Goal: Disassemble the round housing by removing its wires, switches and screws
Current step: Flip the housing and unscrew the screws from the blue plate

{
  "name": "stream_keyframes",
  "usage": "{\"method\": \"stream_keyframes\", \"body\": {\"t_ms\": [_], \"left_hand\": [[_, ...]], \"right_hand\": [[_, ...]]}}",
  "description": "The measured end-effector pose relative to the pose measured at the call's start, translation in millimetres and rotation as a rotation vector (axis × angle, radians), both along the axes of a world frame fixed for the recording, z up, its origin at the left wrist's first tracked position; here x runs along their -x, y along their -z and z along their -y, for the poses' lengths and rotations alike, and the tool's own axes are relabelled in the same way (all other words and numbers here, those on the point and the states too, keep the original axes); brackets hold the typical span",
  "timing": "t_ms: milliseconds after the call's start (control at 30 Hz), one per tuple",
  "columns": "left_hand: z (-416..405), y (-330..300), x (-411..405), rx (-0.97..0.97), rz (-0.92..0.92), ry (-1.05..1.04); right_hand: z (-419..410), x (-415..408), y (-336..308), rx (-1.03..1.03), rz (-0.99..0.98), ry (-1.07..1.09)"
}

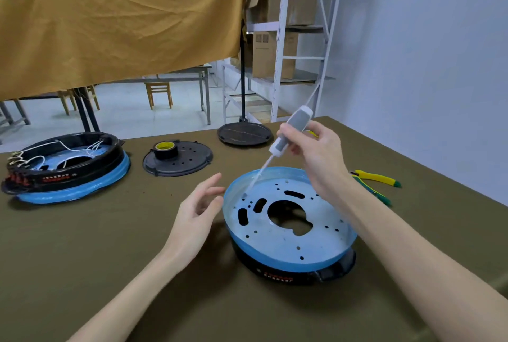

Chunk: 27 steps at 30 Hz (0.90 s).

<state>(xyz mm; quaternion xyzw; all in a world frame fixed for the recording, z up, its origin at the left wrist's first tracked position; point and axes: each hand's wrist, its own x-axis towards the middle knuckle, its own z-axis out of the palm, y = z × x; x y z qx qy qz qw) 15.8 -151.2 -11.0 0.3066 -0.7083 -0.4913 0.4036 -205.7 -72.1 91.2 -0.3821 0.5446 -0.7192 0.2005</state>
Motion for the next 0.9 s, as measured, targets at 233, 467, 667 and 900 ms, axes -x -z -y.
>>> {"method": "stream_keyframes", "body": {"t_ms": [233, 467, 667, 900], "left_hand": [[-7, 11, 4, -0.058, -0.021, 0.139], [-6, 12, 6, -0.067, -0.021, 0.137], [-4, 11, 6, -0.064, -0.021, 0.16], [-3, 11, 5, -0.072, -0.039, 0.171]], "right_hand": [[48, -28, 3, -0.043, 0.201, -0.284], [71, -43, -7, -0.086, 0.381, -0.452], [75, -49, 0, -0.056, 0.404, -0.589], [73, -56, 4, -0.052, 0.332, -0.615]]}}
